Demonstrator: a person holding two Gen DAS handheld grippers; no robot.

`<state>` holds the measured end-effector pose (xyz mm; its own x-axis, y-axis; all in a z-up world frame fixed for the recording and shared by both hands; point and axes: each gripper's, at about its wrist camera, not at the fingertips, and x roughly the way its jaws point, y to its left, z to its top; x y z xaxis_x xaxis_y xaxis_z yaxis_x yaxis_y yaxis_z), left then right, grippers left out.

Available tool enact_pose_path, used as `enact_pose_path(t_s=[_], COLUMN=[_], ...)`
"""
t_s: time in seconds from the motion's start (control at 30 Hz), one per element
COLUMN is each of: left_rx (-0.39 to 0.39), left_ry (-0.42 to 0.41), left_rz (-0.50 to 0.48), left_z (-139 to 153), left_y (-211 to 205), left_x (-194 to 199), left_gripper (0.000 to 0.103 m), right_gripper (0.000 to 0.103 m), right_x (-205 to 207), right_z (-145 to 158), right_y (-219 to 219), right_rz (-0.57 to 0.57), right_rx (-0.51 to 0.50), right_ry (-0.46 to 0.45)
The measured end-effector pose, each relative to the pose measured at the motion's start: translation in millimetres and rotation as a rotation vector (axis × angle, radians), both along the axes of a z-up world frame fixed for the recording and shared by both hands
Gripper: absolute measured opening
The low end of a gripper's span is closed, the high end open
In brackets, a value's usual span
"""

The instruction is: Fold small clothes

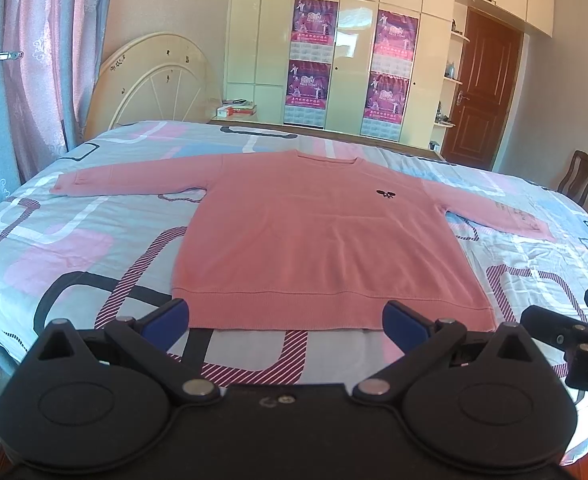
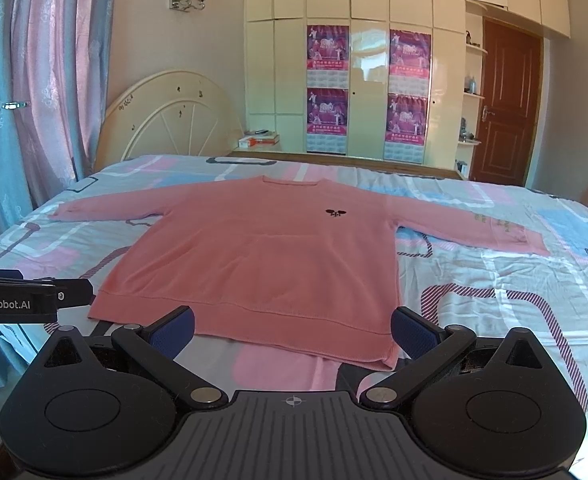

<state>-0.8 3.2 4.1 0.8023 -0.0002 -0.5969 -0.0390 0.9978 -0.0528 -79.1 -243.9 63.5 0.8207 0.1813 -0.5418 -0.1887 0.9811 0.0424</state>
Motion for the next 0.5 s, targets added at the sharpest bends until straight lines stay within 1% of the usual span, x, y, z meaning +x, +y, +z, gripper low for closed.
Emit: enact_pose_path(t_s=[0.5], left_rx=[-0.003], left_ry=[-0.003], left_rz=[-0.001], left_z=[1.2], left_y=[1.0], left_x=[-0.5], left_gripper=[0.103], right_gripper=[0.103], right_x=[-1.4], right_z=[3.0], right_y=[5.1], right_rz=[0.000], right_rx=[0.002], right_ry=[-0.008])
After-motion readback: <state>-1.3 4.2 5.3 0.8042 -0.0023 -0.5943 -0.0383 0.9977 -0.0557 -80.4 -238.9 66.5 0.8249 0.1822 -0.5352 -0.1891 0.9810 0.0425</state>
